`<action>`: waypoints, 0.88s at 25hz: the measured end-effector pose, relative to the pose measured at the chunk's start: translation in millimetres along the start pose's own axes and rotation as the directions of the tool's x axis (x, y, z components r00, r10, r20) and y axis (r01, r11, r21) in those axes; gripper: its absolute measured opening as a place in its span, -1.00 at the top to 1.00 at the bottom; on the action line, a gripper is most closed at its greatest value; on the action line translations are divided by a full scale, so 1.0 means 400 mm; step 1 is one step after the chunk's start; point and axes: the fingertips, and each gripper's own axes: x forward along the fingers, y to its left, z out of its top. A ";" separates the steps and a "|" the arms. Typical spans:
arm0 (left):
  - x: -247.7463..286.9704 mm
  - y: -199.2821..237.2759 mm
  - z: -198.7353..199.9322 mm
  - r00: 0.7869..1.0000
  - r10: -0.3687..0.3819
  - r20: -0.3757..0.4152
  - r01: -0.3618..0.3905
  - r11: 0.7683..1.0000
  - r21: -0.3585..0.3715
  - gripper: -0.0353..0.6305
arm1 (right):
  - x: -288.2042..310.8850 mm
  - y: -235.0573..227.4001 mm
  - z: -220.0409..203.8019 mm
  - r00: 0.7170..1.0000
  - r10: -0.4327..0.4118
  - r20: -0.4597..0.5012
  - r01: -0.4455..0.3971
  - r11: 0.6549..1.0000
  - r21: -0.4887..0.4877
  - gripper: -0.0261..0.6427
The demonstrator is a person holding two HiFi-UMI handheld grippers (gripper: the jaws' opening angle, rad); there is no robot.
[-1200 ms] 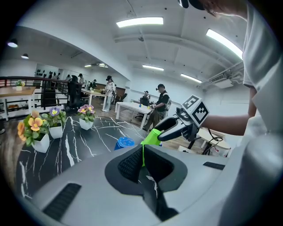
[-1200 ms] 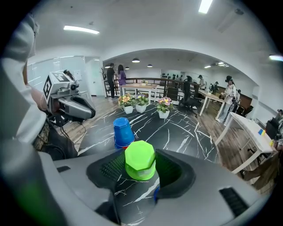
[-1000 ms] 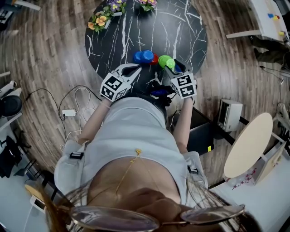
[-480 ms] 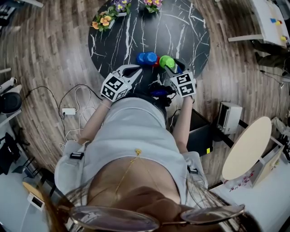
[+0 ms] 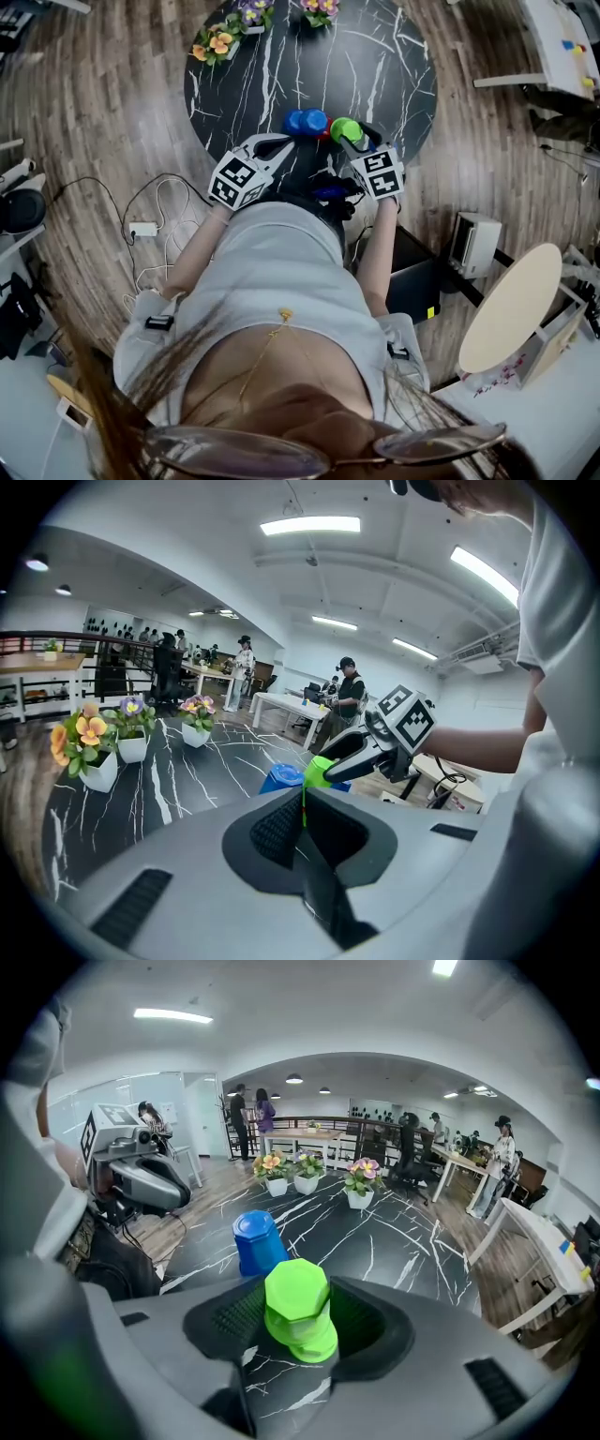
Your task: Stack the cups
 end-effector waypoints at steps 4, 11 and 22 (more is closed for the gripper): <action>-0.002 0.005 -0.001 1.000 0.005 0.001 -0.005 1.000 -0.004 0.79 | 0.006 0.001 0.004 1.000 -0.004 0.006 0.004 1.000 0.000 0.25; 0.001 0.014 -0.001 1.000 0.003 0.002 -0.003 1.000 -0.005 0.79 | 0.010 0.004 0.004 1.000 -0.007 0.004 0.007 1.000 -0.013 0.25; 0.013 0.012 0.007 1.000 -0.012 -0.005 0.012 1.000 0.003 0.79 | 0.000 0.016 0.016 0.999 0.016 0.035 -0.016 1.000 -0.012 0.11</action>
